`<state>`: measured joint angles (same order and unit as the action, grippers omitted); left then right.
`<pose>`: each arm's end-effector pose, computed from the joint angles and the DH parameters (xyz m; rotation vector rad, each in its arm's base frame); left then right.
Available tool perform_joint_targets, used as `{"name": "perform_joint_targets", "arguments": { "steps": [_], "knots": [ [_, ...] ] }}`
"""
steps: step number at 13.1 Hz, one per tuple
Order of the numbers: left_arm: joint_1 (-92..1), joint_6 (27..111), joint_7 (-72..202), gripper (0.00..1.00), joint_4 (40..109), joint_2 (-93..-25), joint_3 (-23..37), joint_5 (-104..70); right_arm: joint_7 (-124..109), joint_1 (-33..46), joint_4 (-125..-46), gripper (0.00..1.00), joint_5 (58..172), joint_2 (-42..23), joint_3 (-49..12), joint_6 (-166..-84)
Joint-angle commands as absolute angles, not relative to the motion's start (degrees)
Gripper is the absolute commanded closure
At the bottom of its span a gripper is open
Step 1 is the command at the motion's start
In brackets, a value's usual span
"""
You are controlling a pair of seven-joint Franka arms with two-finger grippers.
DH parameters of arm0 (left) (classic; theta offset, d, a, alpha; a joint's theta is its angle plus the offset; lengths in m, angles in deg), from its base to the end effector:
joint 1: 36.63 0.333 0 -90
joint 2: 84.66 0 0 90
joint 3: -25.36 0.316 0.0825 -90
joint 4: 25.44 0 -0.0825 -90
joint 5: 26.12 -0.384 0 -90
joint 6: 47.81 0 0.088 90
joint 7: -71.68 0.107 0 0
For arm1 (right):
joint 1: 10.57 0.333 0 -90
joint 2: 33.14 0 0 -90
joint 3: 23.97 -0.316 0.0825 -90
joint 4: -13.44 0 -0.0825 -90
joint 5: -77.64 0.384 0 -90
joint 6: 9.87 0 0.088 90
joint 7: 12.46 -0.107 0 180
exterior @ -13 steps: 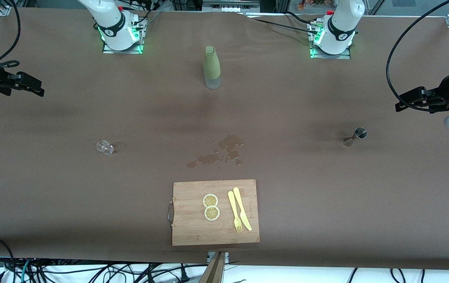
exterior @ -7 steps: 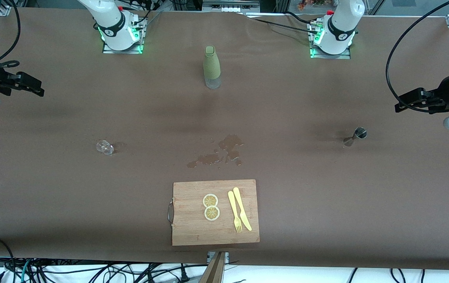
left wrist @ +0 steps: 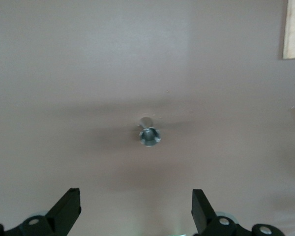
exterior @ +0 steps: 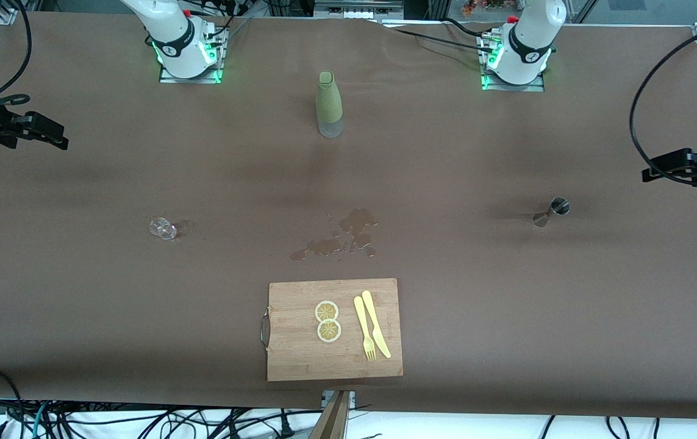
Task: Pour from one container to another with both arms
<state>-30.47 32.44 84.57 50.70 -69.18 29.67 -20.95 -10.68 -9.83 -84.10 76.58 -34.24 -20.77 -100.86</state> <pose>0.6079 0.0949 0.5656 3.0201 -0.0747 -0.2721 0.5441 -0.0256 0.5746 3.1241 -0.0166 -0.1496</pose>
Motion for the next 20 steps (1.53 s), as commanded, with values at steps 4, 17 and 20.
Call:
{"name": "perform_joint_targets", "arguments": {
  "steps": [4,17,20],
  "knots": [
    [-14.42,31.83,93.10,0.00,54.35,-63.22,29.58,-4.96,-1.61,-11.45,-83.33,0.00,77.55,-30.59,-20.02,-100.57],
    [-8.07,27.08,171.71,0.00,59.46,-44.35,37.05,8.84,59.62,-20.31,-82.63,0.00,99.67,-15.05,-11.93,-99.69],
    [-6.14,26.29,187.04,0.00,62.27,-38.54,37.05,17.89,76.87,-23.13,-82.63,0.00,109.15,-8.02,-11.93,-100.83]
  ]
}}
